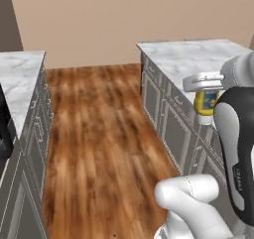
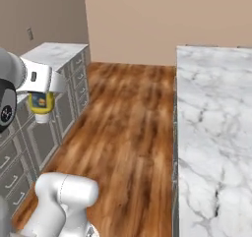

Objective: Move the mustard and shaker from the cabinet to the dining counter.

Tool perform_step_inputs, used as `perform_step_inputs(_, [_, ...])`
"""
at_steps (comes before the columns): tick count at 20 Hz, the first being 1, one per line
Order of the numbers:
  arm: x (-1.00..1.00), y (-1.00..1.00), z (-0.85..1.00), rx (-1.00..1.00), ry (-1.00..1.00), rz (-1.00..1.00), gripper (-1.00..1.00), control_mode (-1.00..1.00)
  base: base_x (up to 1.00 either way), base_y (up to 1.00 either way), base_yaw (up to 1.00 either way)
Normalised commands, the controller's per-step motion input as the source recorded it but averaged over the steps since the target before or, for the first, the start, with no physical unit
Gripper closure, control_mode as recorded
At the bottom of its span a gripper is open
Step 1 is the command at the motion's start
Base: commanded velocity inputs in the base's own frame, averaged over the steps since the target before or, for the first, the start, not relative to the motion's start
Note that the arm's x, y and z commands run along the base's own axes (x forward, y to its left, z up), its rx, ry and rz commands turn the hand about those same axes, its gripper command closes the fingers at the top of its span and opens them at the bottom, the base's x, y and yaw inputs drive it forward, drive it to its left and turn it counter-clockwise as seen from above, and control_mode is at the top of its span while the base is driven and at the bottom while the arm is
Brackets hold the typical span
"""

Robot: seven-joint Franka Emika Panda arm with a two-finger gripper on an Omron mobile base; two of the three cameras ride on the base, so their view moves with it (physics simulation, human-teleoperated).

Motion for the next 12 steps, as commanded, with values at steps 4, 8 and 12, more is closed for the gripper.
perform_step_inputs(4, [0.0, 0.0, 0.0, 0.0, 0.0, 0.0, 1.0, 1.0, 1.0, 0.62, -0.13])
perform_step_inputs(8, [0.0, 0.0, 0.0, 0.0, 0.0, 0.0, 1.0, 1.0, 1.0, 0.36, -0.12])
perform_step_inputs(12, [0.0, 0.0, 0.0, 0.0, 0.0, 0.0, 1.0, 1.0, 1.0, 0.02, -0.03])
